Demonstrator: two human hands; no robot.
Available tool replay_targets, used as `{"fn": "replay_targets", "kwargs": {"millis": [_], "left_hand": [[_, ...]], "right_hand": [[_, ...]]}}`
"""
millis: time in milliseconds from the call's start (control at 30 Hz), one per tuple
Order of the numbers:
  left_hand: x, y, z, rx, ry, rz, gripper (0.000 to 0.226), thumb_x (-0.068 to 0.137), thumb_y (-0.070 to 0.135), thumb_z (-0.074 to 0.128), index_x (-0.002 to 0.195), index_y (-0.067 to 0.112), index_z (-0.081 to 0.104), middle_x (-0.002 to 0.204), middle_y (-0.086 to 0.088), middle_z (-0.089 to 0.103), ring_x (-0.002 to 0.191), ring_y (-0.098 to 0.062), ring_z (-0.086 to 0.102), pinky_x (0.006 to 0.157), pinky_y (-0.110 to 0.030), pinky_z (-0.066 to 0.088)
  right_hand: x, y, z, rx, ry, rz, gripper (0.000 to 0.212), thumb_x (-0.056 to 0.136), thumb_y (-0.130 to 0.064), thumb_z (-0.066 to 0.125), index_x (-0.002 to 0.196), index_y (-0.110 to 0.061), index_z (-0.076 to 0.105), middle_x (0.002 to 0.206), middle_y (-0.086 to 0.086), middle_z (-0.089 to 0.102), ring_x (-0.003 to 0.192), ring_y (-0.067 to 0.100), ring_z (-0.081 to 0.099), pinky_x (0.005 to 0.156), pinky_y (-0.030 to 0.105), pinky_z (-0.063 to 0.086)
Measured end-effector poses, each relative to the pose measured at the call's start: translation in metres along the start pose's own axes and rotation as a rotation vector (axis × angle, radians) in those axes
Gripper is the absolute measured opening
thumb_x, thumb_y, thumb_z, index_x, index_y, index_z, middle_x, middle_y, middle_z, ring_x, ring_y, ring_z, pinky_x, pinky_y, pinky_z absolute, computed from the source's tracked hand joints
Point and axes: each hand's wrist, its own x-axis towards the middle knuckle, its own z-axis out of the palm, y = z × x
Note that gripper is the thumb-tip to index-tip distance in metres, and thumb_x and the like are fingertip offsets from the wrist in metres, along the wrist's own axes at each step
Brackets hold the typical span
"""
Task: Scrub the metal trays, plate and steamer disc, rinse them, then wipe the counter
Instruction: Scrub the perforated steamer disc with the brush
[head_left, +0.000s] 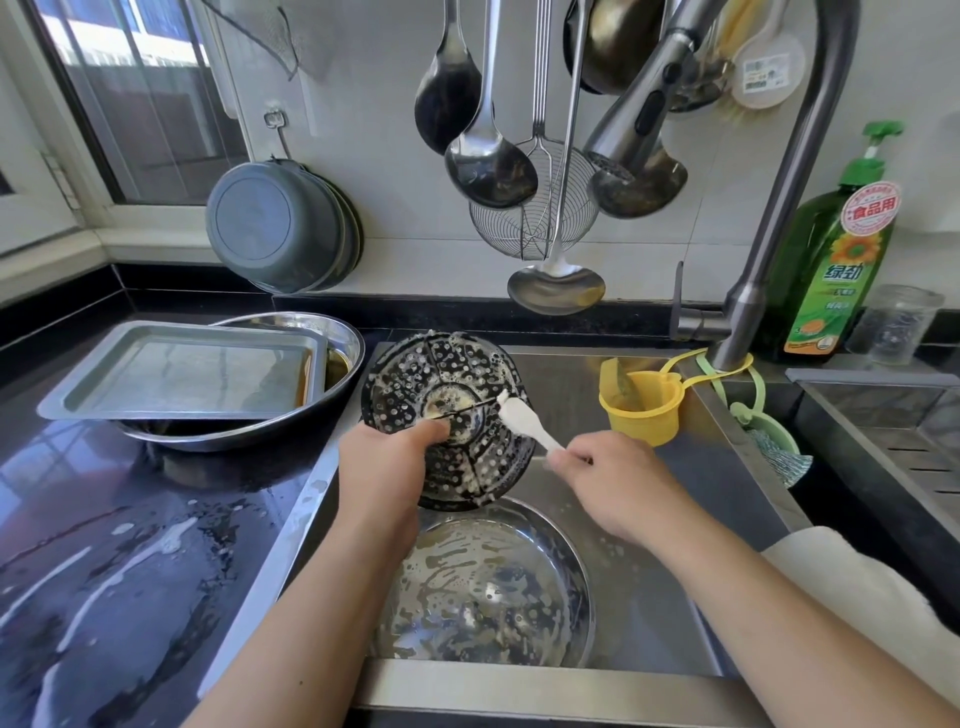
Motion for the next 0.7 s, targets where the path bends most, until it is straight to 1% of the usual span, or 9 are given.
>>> {"fn": "replay_targets", "kwargs": {"millis": [33,100,200,233,267,367,433,567,700], "left_hand": [[-0.001,0.0,0.0,0.003,-0.003,-0.001,0.024,0.077,-0.01,0.076,0.094,0.007,0.073,0.085,-0.012,0.079,0.085,-0.037,0.077,0.084,-0.059,0.061],[0.0,0.0,0.0,-0.014,0.013,-0.008,0.025,0.078,-0.01,0.075,0.095,0.008,0.073,0.084,-0.011,0.079,0.084,-0.036,0.077,0.08,-0.056,0.063],[0.001,0.002,-0.003,-0.068,0.042,-0.033,0.026,0.079,-0.011,0.073,0.098,0.006,0.072,0.082,-0.013,0.079,0.078,-0.036,0.077,0.063,-0.044,0.062],[0.001,0.003,-0.003,-0.074,0.044,-0.037,0.025,0.079,-0.011,0.073,0.097,0.006,0.072,0.081,-0.014,0.078,0.077,-0.036,0.077,0.062,-0.044,0.062],[0.001,0.003,-0.003,-0.072,0.041,-0.037,0.025,0.079,-0.011,0.073,0.097,0.006,0.072,0.082,-0.015,0.078,0.078,-0.037,0.077,0.065,-0.046,0.063],[0.001,0.003,-0.002,-0.037,0.026,-0.014,0.026,0.078,-0.01,0.074,0.097,0.008,0.073,0.084,-0.012,0.079,0.084,-0.036,0.077,0.079,-0.053,0.063],[0.001,0.001,-0.003,0.003,0.017,0.004,0.027,0.077,-0.009,0.075,0.097,0.009,0.073,0.086,-0.009,0.08,0.086,-0.034,0.077,0.083,-0.054,0.062],[-0.001,-0.002,0.0,0.114,-0.053,0.023,0.023,0.078,-0.007,0.076,0.095,0.008,0.075,0.087,-0.01,0.08,0.086,-0.035,0.077,0.083,-0.054,0.062],[-0.002,-0.003,0.001,0.189,-0.113,0.031,0.021,0.079,-0.005,0.076,0.094,0.009,0.076,0.085,-0.009,0.08,0.081,-0.032,0.078,0.081,-0.054,0.063]], "right_hand": [[-0.001,-0.001,0.001,0.005,-0.006,-0.011,0.05,0.102,-0.047,0.051,0.063,-0.016,0.049,0.059,-0.001,0.05,0.06,0.023,0.048,0.054,0.033,0.03],[-0.004,-0.004,0.004,0.005,-0.108,-0.035,0.048,0.102,-0.046,0.052,0.064,-0.017,0.051,0.057,-0.003,0.049,0.055,0.019,0.046,0.053,0.032,0.03],[-0.01,-0.009,0.014,-0.02,-0.301,-0.063,0.048,0.101,-0.049,0.053,0.064,-0.019,0.053,0.058,-0.005,0.047,0.056,0.017,0.043,0.055,0.031,0.029],[-0.01,-0.009,0.017,-0.018,-0.326,-0.066,0.049,0.101,-0.05,0.054,0.063,-0.019,0.052,0.058,-0.005,0.047,0.057,0.018,0.043,0.056,0.032,0.029],[-0.01,-0.009,0.018,-0.017,-0.33,-0.063,0.05,0.1,-0.051,0.054,0.062,-0.019,0.051,0.058,-0.005,0.047,0.057,0.018,0.043,0.056,0.032,0.029],[-0.007,-0.005,0.011,-0.021,-0.276,-0.017,0.05,0.1,-0.05,0.054,0.062,-0.019,0.052,0.056,-0.005,0.048,0.056,0.018,0.043,0.055,0.032,0.03],[-0.001,0.002,0.004,-0.001,-0.168,0.023,0.051,0.1,-0.048,0.054,0.06,-0.017,0.05,0.055,-0.003,0.048,0.055,0.02,0.045,0.054,0.032,0.03],[0.005,0.008,0.001,0.004,-0.015,0.031,0.051,0.102,-0.048,0.05,0.063,-0.015,0.048,0.061,0.0,0.051,0.063,0.024,0.05,0.057,0.034,0.033],[0.004,0.008,-0.002,0.02,0.088,0.024,0.047,0.103,-0.048,0.046,0.068,-0.016,0.05,0.065,0.003,0.057,0.064,0.029,0.061,0.059,0.038,0.046]]}}
